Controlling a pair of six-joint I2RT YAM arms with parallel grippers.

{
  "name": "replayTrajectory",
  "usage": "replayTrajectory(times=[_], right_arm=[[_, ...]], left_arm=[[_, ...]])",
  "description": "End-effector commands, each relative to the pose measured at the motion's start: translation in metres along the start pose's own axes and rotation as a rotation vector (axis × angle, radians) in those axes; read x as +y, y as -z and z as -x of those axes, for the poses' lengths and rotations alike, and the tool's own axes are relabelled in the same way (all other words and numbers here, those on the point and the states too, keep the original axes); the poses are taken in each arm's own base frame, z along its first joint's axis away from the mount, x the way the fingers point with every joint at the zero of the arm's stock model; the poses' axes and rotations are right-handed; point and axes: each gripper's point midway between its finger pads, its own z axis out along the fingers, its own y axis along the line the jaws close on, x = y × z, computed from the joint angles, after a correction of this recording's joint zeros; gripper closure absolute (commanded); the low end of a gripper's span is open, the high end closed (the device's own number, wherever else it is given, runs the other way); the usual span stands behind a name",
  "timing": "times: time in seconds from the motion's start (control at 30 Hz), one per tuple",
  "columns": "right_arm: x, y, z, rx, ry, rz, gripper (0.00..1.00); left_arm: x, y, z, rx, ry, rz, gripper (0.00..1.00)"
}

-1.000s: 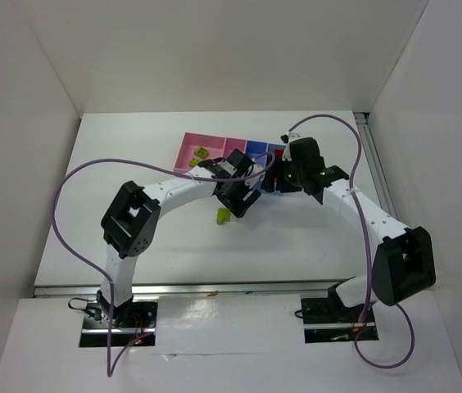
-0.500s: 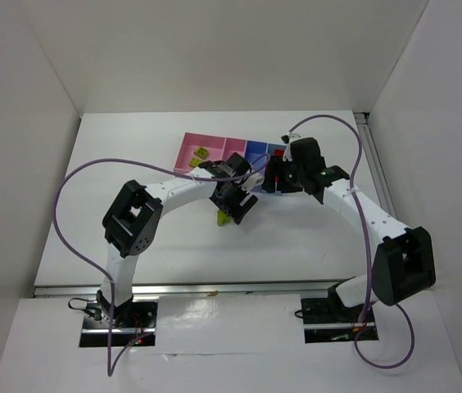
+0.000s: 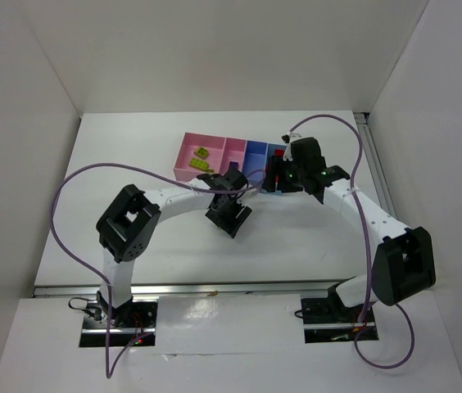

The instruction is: Sort the legos into containers by color

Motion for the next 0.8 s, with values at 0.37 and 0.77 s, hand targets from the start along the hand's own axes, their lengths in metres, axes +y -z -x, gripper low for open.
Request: replayTrajectory(times=[0.37,0.77], right_arm=[[0.003,0.007,0.012,-0.047,0.015,0.016,0.33],[0.001,0.003,0.006,-0.029,0.012,0.01,0.33]], left_arm=[[0.0,0.012,0.031,-0.116,0.067,0.039,0.17],[0.004,0.004,0.045,-0.144,0.131,0.073,0.28]])
